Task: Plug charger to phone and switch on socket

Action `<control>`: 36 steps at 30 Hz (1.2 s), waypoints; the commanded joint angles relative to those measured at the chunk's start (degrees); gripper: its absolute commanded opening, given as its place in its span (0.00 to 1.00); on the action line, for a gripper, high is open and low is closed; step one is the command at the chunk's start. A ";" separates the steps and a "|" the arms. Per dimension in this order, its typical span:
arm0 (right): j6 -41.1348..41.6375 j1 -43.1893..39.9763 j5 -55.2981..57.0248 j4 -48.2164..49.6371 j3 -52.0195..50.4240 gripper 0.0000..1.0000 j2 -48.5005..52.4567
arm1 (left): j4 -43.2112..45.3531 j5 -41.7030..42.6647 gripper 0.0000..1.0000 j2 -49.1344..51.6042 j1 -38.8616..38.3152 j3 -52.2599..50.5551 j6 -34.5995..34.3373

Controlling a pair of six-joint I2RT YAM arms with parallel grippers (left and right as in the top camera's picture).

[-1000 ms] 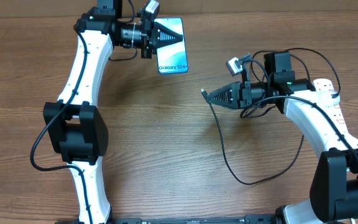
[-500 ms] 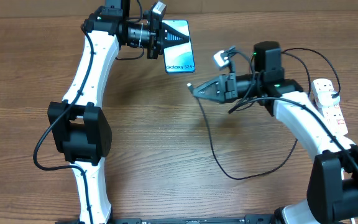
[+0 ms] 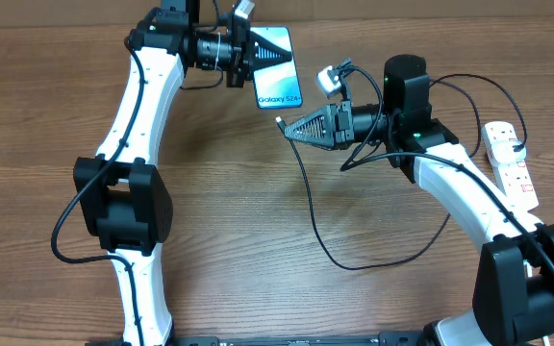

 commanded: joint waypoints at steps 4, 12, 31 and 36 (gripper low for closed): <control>8.46 -0.07 2.67 5.64 0.11 0.04 -0.39 | 5.40 1.77 0.04 -2.05 -1.14 1.16 -6.58; 11.34 -0.28 3.89 9.46 0.09 0.04 -0.39 | 6.36 3.52 0.04 -2.05 -0.83 1.16 -6.58; 11.34 -1.51 7.72 9.73 0.09 0.04 -0.37 | 11.26 3.08 0.04 -2.05 1.42 1.16 -12.17; 11.34 -1.18 8.68 9.73 0.09 0.04 -0.37 | 12.31 2.69 0.04 -2.05 0.92 1.16 -13.57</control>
